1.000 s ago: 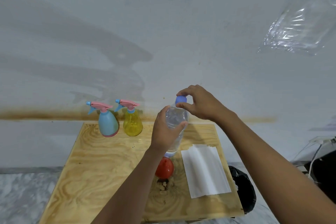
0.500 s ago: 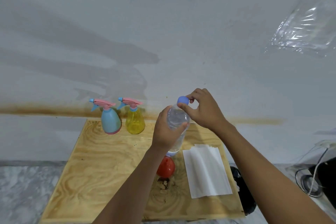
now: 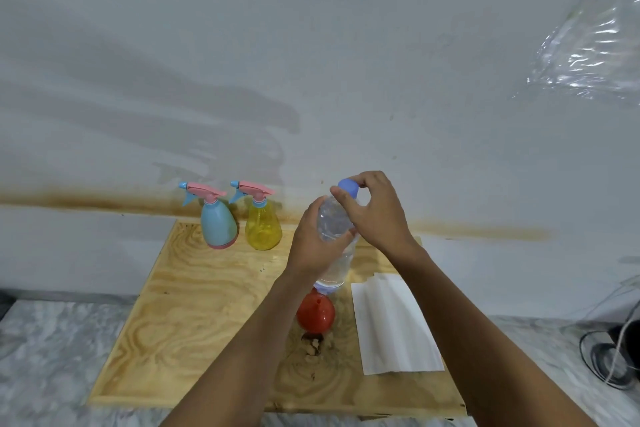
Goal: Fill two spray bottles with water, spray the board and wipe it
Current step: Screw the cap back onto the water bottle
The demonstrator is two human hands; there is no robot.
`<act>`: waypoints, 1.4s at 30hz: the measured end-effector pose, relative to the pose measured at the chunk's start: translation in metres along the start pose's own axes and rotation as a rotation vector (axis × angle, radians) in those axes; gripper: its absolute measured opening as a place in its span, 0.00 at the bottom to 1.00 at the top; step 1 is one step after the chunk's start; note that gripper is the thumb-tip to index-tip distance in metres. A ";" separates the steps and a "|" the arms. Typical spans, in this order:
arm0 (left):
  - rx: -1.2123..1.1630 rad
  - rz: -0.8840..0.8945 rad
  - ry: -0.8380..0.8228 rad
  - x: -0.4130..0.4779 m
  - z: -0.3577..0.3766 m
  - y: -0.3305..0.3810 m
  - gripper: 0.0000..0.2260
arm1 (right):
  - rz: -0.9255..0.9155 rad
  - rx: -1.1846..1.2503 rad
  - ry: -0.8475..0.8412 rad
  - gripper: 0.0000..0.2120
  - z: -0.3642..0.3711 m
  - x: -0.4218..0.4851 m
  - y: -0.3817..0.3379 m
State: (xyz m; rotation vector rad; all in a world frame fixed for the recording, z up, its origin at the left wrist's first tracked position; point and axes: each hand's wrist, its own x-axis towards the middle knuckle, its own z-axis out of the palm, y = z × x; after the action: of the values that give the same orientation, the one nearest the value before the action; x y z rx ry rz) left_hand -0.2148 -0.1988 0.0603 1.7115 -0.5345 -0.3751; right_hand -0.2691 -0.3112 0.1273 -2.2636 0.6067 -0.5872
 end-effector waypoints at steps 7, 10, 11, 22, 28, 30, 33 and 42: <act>0.035 -0.099 -0.109 -0.011 -0.018 -0.017 0.49 | 0.103 0.330 -0.076 0.34 0.012 -0.036 0.047; 0.138 -0.198 -0.117 -0.029 -0.025 -0.055 0.47 | 0.130 0.361 -0.115 0.40 0.024 -0.049 0.067; 0.206 -0.231 -0.111 -0.036 -0.024 -0.069 0.46 | 0.130 0.362 -0.132 0.41 0.027 -0.052 0.071; 0.461 -0.390 -0.102 -0.074 0.012 -0.155 0.23 | 0.113 0.334 -0.143 0.39 0.053 -0.047 0.092; 0.545 -0.347 0.017 -0.074 0.023 -0.158 0.17 | 0.105 0.364 -0.121 0.44 0.060 -0.039 0.095; 0.550 -0.330 0.037 -0.073 0.025 -0.158 0.15 | 0.096 0.374 -0.116 0.44 0.063 -0.035 0.092; 0.531 -0.333 0.051 -0.072 0.022 -0.161 0.15 | 0.089 0.375 -0.093 0.43 0.066 -0.030 0.092; 0.446 -0.325 0.211 -0.053 -0.006 -0.154 0.14 | 0.081 0.329 -0.005 0.41 0.065 -0.025 0.092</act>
State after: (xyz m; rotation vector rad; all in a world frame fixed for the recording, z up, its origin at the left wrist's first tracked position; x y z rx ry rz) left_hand -0.2340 -0.1423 -0.0917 2.2497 -0.1888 -0.3135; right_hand -0.2750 -0.3219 0.0127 -1.9233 0.5527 -0.5940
